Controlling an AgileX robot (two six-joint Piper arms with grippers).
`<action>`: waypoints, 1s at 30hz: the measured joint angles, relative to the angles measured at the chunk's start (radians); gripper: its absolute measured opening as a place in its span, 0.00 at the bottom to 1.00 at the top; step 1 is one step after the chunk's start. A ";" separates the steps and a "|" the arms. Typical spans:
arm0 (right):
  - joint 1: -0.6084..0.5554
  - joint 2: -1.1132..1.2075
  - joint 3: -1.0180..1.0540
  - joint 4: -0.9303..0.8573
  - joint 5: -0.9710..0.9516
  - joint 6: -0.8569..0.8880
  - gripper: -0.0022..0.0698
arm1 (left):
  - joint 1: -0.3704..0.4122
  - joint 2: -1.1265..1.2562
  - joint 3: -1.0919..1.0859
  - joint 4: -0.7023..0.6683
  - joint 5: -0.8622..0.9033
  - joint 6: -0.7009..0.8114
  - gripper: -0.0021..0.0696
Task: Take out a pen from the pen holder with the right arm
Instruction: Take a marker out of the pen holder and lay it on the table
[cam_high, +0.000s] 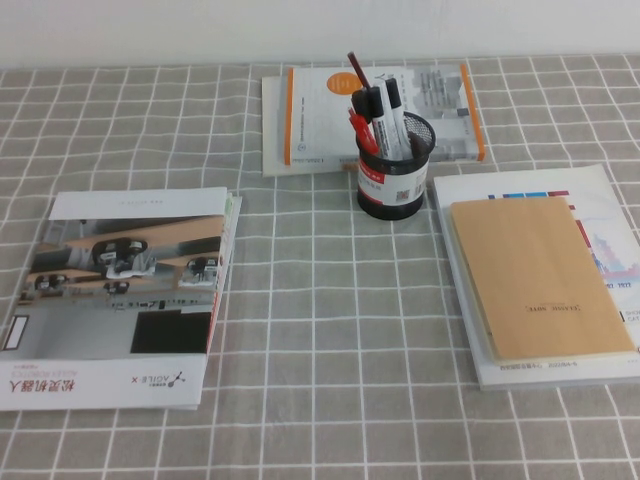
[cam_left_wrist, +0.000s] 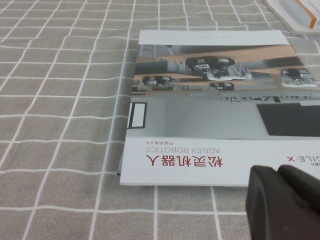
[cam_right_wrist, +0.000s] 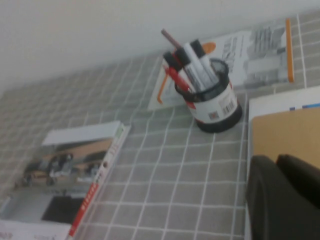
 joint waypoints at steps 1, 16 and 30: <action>0.000 0.062 -0.035 -0.002 0.026 -0.031 0.01 | 0.000 0.000 0.000 0.000 0.000 0.000 0.02; 0.196 0.701 -0.378 0.109 0.030 -0.415 0.01 | 0.000 0.000 0.000 0.000 0.000 0.000 0.02; 0.376 0.946 -0.596 0.133 -0.179 -0.564 0.07 | 0.000 0.000 0.000 0.000 0.000 0.000 0.02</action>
